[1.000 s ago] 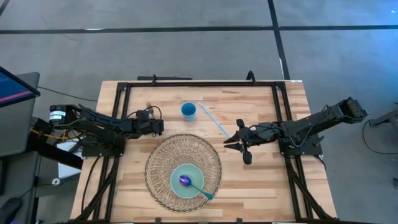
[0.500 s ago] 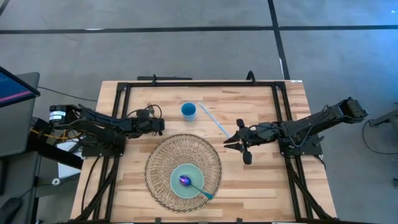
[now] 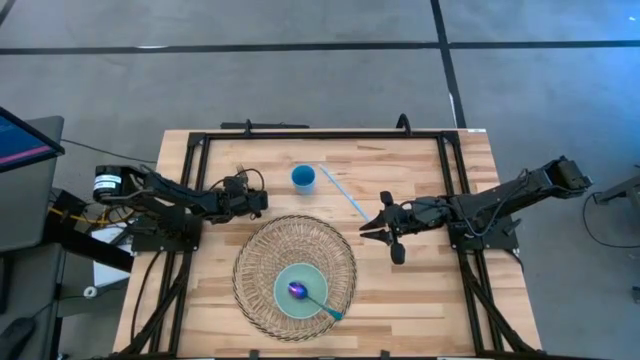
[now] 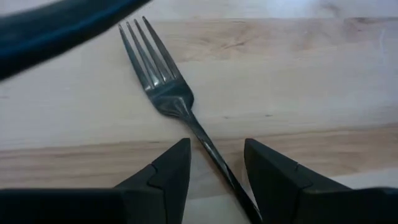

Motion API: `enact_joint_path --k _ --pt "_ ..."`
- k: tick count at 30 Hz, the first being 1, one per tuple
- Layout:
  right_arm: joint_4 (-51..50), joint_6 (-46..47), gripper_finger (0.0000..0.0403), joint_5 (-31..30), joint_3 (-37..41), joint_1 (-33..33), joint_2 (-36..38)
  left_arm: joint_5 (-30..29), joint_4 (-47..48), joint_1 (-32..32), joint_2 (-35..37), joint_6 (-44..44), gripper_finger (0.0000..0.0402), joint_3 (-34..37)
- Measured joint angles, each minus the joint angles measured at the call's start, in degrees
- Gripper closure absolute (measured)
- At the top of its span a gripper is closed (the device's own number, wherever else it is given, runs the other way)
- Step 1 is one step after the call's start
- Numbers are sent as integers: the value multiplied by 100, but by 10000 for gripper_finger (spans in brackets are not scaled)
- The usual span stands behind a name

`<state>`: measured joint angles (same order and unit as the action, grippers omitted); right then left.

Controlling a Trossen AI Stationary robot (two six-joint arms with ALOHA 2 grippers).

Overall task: Pick & Place Utensil
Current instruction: Put the black fork into the green bowl on the woven placemat

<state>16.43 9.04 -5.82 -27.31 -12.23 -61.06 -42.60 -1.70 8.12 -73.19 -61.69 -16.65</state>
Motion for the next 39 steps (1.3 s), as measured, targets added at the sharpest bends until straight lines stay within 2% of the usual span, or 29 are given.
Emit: enact_joint_path --k 5,11,13,23,28,36,39 --pt "0 0 335 0 0 1 0 297 101 9 336 265 282 18" --pt "2 0 335 0 0 0 0 914 83 2 650 680 375 18" --pt "8 1 335 0 0 0 0 1028 66 2 685 727 391 16" --pt "85 1 335 0 0 1 0 1361 29 -38 689 741 394 5" --pt "85 2 335 0 0 0 0 1410 38 -68 687 784 376 5" --pt "83 2 335 0 0 0 0 1432 47 -129 678 1656 344 34" --pt "83 1 335 0 0 0 0 1287 -45 -259 666 1647 337 171"
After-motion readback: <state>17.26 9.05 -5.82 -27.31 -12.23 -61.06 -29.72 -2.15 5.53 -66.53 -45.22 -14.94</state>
